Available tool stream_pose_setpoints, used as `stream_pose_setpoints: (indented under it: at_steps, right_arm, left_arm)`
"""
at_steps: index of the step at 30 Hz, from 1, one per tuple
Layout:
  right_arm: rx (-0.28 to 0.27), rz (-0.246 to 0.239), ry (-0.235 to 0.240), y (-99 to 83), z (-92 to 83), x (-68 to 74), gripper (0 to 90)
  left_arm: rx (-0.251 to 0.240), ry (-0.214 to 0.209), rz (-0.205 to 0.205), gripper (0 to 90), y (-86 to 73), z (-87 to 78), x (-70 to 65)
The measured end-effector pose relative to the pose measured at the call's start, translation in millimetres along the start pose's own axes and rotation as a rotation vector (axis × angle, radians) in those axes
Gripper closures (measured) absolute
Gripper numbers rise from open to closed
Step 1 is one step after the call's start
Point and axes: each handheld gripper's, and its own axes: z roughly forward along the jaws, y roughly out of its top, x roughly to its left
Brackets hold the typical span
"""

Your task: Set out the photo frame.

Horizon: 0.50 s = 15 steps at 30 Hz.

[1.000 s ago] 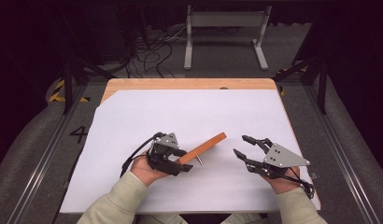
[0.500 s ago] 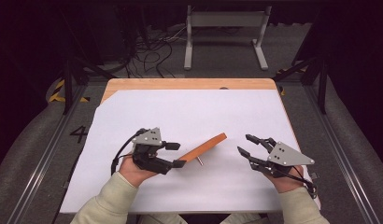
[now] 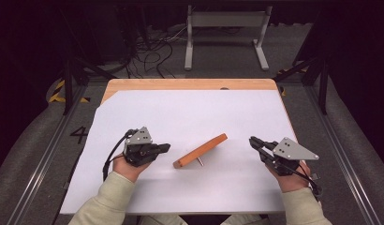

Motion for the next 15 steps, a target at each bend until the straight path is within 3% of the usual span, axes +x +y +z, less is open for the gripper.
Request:
stream_pose_setpoints:
  at_steps: [2, 3, 7, 12, 15]
  right_arm:
    - [0.0, 0.02, -0.002, 1.4, -1.4, -1.6, 85.7]
    - [0.0, 0.02, -0.002, 1.4, -1.4, -1.6, 85.7]
    - [-0.001, 0.036, 0.001, 3.0, -2.5, -2.6, 86.0]
    - [0.004, 0.058, 0.008, 2.9, -1.9, -3.1, 86.4]
    - [0.004, 0.062, 0.01, 2.9, -2.0, -3.4, 86.6]
  left_arm:
    - [0.059, 0.019, -0.009, 90.0, -4.0, 12.8, 3.0]
    - [0.059, 0.019, -0.009, 90.0, -4.0, 12.8, 3.0]
    - [0.155, 0.039, -0.027, 90.0, -8.8, 31.3, 4.7]
    - [0.241, -0.008, -0.013, 90.0, -12.6, 50.2, 0.4]
    - [0.269, -0.021, -0.006, 90.0, -12.0, 53.0, -0.9]
